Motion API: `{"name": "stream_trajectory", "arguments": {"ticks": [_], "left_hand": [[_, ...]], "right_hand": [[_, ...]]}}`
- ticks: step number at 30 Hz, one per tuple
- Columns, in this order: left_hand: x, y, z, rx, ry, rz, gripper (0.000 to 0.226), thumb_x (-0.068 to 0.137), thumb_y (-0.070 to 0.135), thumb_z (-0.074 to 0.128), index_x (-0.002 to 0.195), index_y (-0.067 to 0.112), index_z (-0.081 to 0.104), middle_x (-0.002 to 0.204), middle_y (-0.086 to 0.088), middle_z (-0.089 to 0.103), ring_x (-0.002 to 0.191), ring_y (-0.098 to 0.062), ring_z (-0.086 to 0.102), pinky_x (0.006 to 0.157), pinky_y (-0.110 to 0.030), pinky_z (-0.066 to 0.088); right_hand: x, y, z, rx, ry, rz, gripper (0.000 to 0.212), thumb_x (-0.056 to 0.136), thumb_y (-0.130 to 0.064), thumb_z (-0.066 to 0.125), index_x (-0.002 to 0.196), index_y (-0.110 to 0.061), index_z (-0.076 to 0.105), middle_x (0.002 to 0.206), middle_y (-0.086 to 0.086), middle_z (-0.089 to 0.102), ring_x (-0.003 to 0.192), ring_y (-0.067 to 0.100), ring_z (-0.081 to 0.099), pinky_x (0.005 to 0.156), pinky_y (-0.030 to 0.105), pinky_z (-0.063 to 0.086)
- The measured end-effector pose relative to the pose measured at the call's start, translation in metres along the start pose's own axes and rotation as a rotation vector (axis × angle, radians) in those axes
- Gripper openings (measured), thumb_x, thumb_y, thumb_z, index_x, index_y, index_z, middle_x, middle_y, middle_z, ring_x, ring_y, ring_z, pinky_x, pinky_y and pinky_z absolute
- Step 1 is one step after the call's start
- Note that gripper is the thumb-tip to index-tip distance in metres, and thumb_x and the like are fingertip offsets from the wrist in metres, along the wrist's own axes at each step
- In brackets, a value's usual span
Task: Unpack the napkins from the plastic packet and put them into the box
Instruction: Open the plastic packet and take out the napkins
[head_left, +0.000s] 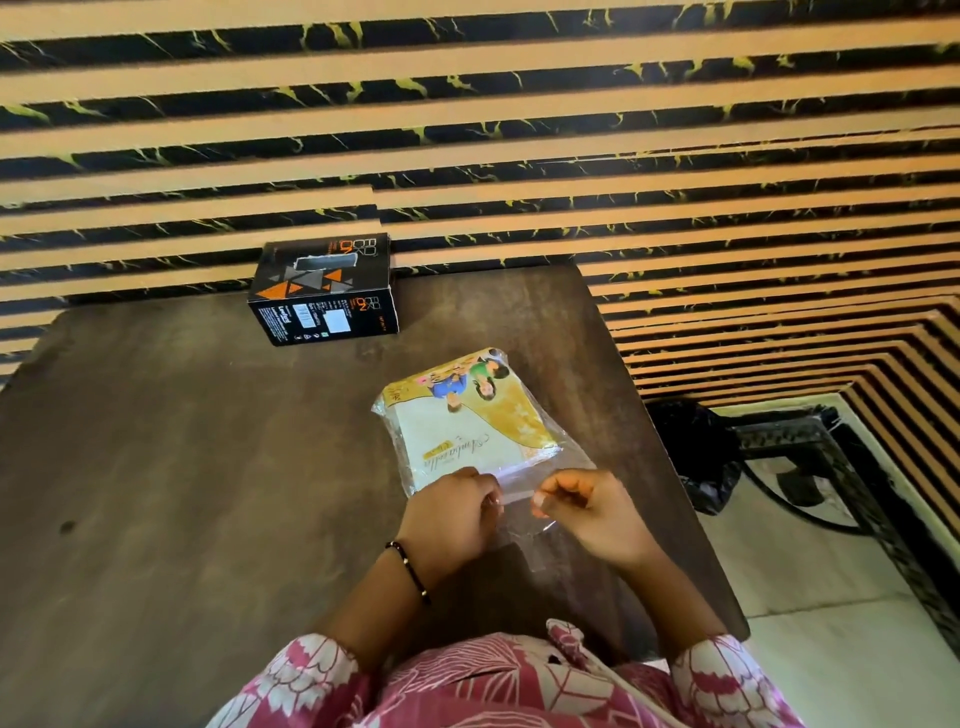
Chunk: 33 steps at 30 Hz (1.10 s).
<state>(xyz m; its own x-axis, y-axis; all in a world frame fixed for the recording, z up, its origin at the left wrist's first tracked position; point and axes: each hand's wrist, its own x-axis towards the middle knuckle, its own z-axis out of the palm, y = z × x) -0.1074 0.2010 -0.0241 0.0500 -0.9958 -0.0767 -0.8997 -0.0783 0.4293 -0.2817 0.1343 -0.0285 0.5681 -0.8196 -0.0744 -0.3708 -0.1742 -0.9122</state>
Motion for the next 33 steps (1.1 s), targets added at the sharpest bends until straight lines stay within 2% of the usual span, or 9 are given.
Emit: {"name": "stream_trajectory", "arguments": {"ticks": [5,7,9,12,15,18,23,30,33], "left_hand": [[0.006,0.006,-0.021,-0.089,0.172,0.015,0.011,0.085,0.023,0.052,0.087,0.019,0.062,0.087,-0.002,0.069,0.079,-0.019,0.061,0.064,-0.033,0.051],[0.006,0.012,-0.029,-0.143,0.218,0.022,0.008,0.083,0.023,0.055,0.085,0.020,0.063,0.082,0.000,0.070,0.076,-0.017,0.062,0.064,-0.033,0.051],[0.003,0.021,-0.035,-0.187,0.242,0.017,0.007,0.082,0.023,0.057,0.083,0.022,0.063,0.077,0.003,0.070,0.071,-0.015,0.061,0.061,-0.031,0.050],[0.000,0.029,-0.040,-0.234,0.261,0.032,0.007,0.082,0.024,0.056,0.082,0.023,0.063,0.075,0.004,0.069,0.068,-0.014,0.060,0.060,-0.030,0.049],[-0.001,0.029,-0.044,-0.254,0.252,0.039,0.008,0.082,0.024,0.056,0.083,0.022,0.063,0.076,0.003,0.069,0.068,-0.014,0.061,0.062,-0.032,0.051],[-0.003,0.030,-0.046,-0.251,0.235,0.058,0.008,0.083,0.024,0.057,0.085,0.021,0.064,0.079,0.003,0.069,0.071,-0.014,0.061,0.064,-0.030,0.050],[-0.004,0.031,-0.050,-0.274,0.215,0.063,0.010,0.085,0.026,0.057,0.089,0.020,0.064,0.082,0.002,0.070,0.073,-0.013,0.062,0.067,-0.031,0.052],[-0.005,0.034,-0.054,-0.323,0.239,0.074,0.007,0.085,0.022,0.060,0.089,0.020,0.065,0.083,0.003,0.070,0.072,-0.009,0.061,0.066,-0.025,0.051],[-0.005,0.033,-0.054,-0.330,0.237,0.076,0.008,0.085,0.023,0.059,0.089,0.020,0.065,0.082,0.003,0.070,0.073,-0.010,0.062,0.067,-0.029,0.053]], "right_hand": [[0.001,-0.007,0.012,-0.125,-0.105,0.061,0.010,0.082,-0.016,0.065,0.086,-0.017,0.074,0.080,-0.004,0.072,0.071,0.003,0.064,0.069,0.015,0.049],[0.004,-0.011,0.022,-0.083,-0.099,0.144,0.021,0.081,-0.011,0.061,0.099,-0.017,0.069,0.093,-0.002,0.072,0.084,0.008,0.067,0.076,0.019,0.051],[0.009,-0.014,0.035,0.158,-0.055,0.314,0.033,0.080,0.000,0.057,0.111,-0.009,0.062,0.105,0.010,0.070,0.094,0.021,0.066,0.078,0.030,0.053],[0.015,-0.022,0.045,0.826,0.046,0.669,0.031,0.085,0.002,0.048,0.116,0.001,0.055,0.106,0.022,0.064,0.086,0.029,0.060,0.073,0.041,0.053],[0.020,-0.023,0.041,1.069,0.095,0.844,0.031,0.088,0.002,0.044,0.117,0.004,0.054,0.088,0.015,0.060,0.075,0.023,0.057,0.062,0.032,0.051],[0.023,-0.022,0.044,1.110,0.139,0.858,0.033,0.087,0.001,0.046,0.119,0.005,0.053,0.091,0.015,0.059,0.078,0.023,0.058,0.067,0.031,0.049],[0.028,-0.011,0.048,1.158,0.181,0.851,0.037,0.085,0.001,0.049,0.122,0.002,0.054,0.114,0.018,0.059,0.088,0.025,0.059,0.072,0.034,0.050],[0.037,-0.013,0.048,1.151,0.215,0.907,0.025,0.083,0.000,0.052,0.106,0.002,0.062,0.082,0.010,0.057,0.072,0.017,0.053,0.063,0.026,0.044],[0.040,-0.017,0.048,1.102,0.219,0.906,0.037,0.083,0.004,0.049,0.118,-0.002,0.059,0.083,0.008,0.058,0.071,0.017,0.052,0.062,0.026,0.043]]}}
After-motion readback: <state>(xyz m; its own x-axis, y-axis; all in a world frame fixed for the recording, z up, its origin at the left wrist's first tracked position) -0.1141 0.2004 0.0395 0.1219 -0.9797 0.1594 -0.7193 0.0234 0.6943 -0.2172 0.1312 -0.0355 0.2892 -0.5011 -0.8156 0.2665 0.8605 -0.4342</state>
